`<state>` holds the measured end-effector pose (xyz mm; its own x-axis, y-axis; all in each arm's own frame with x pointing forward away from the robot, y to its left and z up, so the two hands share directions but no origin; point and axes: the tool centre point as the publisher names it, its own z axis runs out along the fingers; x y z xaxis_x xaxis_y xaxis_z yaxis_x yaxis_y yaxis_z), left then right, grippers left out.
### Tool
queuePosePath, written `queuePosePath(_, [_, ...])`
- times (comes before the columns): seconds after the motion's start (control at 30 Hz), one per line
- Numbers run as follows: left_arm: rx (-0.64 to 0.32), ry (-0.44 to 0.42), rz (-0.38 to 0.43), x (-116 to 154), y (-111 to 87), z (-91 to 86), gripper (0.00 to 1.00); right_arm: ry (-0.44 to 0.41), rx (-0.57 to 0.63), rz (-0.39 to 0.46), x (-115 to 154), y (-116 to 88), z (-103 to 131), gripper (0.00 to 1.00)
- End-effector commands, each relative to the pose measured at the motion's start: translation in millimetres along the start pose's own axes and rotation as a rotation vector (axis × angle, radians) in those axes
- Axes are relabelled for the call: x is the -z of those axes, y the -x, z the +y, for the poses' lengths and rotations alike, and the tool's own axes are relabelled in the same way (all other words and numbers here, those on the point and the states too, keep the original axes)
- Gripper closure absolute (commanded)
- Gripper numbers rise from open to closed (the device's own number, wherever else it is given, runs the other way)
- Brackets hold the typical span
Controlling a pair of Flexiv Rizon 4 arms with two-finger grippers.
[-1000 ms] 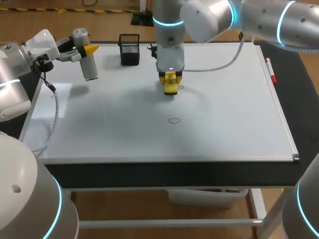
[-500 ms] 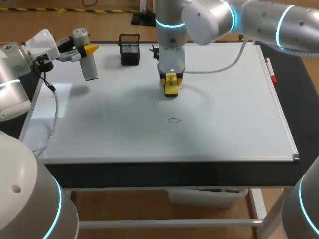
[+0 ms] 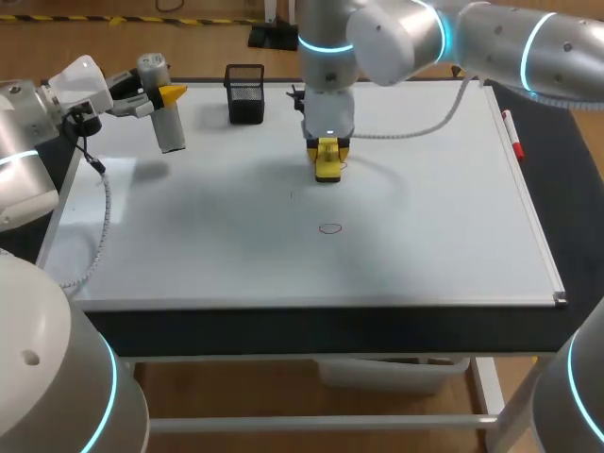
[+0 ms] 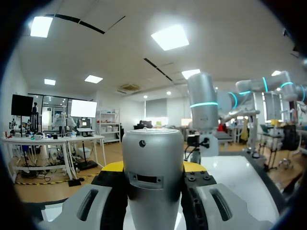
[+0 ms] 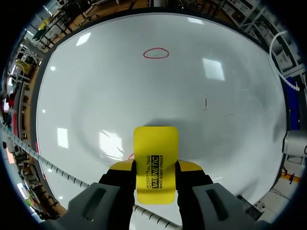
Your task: Pick up the inspection probe, press it on each red-marked spot on the whiteboard one by one, put down the probe, pick up the eraser, and wipe off all the red marks.
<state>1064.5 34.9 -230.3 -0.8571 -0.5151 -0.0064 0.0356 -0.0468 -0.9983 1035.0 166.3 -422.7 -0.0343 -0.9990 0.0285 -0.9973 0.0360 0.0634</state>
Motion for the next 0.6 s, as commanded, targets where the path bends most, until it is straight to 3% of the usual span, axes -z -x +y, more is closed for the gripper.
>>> queuePosePath(0.03, [-0.002,-0.001,-0.004,-1,-0.8,-0.8,1.00,0.004,-0.004,0.005,-2,-5,-2,1.00])
queuePosePath(0.6, [-0.002,-0.001,-0.004,-1,-0.8,-0.8,1.00,0.002,-0.093,0.013,-4,-44,1,1.00])
